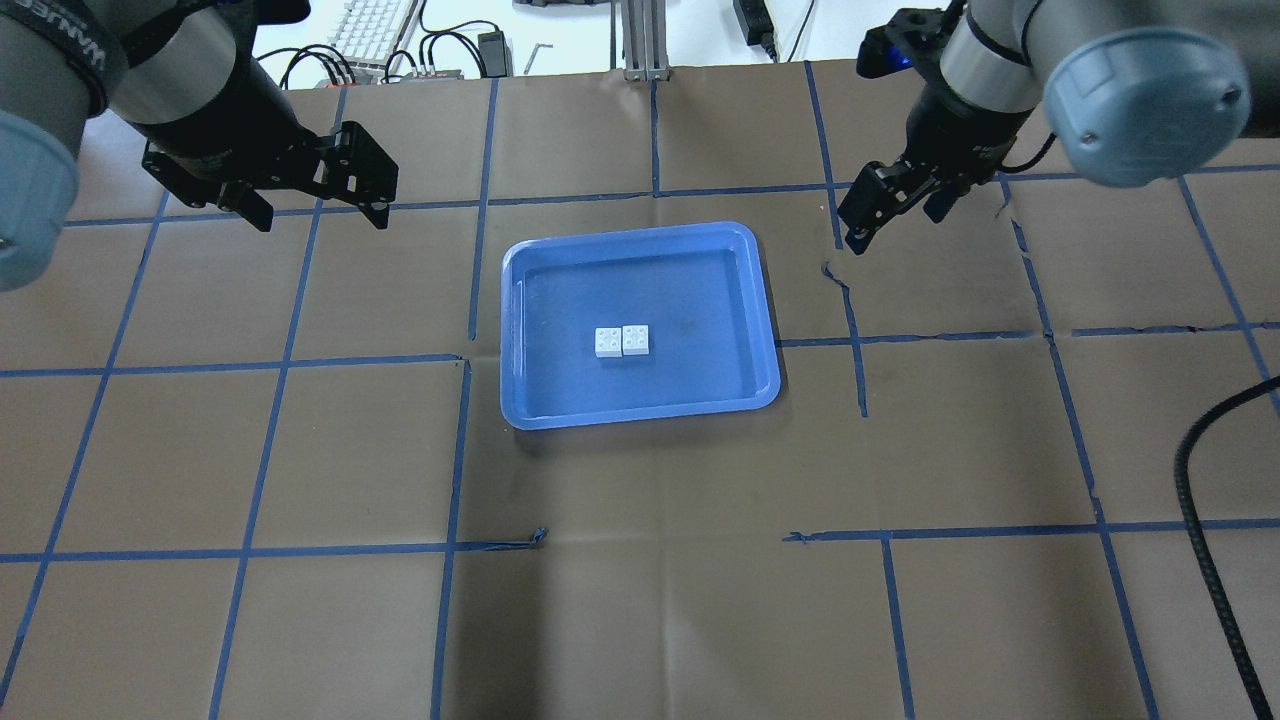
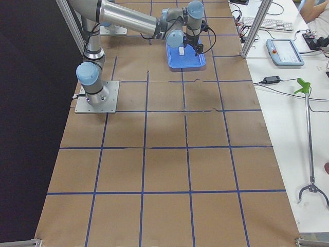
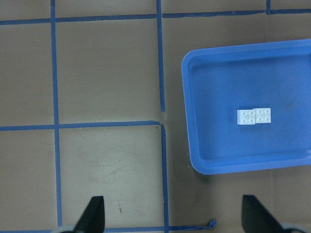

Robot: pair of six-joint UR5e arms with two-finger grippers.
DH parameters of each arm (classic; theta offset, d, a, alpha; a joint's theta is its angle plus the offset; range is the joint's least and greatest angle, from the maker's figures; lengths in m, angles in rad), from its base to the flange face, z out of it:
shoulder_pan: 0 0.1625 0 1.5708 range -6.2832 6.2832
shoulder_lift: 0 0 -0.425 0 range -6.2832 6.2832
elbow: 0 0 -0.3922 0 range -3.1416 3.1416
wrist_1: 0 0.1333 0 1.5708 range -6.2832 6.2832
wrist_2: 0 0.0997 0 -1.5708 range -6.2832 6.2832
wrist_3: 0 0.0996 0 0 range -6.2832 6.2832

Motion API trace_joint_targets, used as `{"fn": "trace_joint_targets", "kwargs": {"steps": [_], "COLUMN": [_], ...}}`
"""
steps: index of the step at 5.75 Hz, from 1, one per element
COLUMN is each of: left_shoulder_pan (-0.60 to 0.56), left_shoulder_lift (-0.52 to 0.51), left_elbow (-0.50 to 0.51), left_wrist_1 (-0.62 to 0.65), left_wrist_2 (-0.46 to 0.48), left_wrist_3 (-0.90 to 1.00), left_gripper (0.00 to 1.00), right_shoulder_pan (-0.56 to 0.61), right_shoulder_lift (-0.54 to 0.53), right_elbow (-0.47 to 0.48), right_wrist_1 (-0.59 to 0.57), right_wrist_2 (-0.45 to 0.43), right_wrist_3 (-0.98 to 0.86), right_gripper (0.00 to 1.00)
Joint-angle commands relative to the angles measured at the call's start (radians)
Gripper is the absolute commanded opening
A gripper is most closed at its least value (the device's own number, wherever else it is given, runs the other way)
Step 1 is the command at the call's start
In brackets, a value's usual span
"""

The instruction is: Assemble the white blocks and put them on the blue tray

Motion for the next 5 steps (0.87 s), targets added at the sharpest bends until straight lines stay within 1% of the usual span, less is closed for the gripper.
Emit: {"fn": "trace_joint_targets", "kwargs": {"steps": [1, 2, 4, 5], "left_shoulder_pan": [0.000, 0.000, 0.000, 0.000], "left_shoulder_lift": [0.000, 0.000, 0.000, 0.000], "left_elbow": [0.000, 0.000, 0.000, 0.000], "left_wrist_1": [0.000, 0.000, 0.000, 0.000], "left_wrist_2": [-0.001, -0.001, 0.000, -0.001], "left_wrist_3": [0.000, 0.000, 0.002, 0.002], "left_gripper": [1.00, 1.00, 1.00, 1.00], "right_shoulder_pan": [0.047, 0.064, 0.052, 0.054], "right_shoulder_lift": [-0.035, -0.038, -0.041, -0.059], "right_elbow": [-0.119, -0.124, -0.125, -0.122], "right_wrist_1": [0.196, 0.221, 0.217, 0.209], "right_wrist_2": [-0.026, -0.062, -0.073, -0.095], "right_wrist_3": [0.279, 0.283, 0.289, 0.362], "right_gripper": [1.00, 1.00, 1.00, 1.00]}}
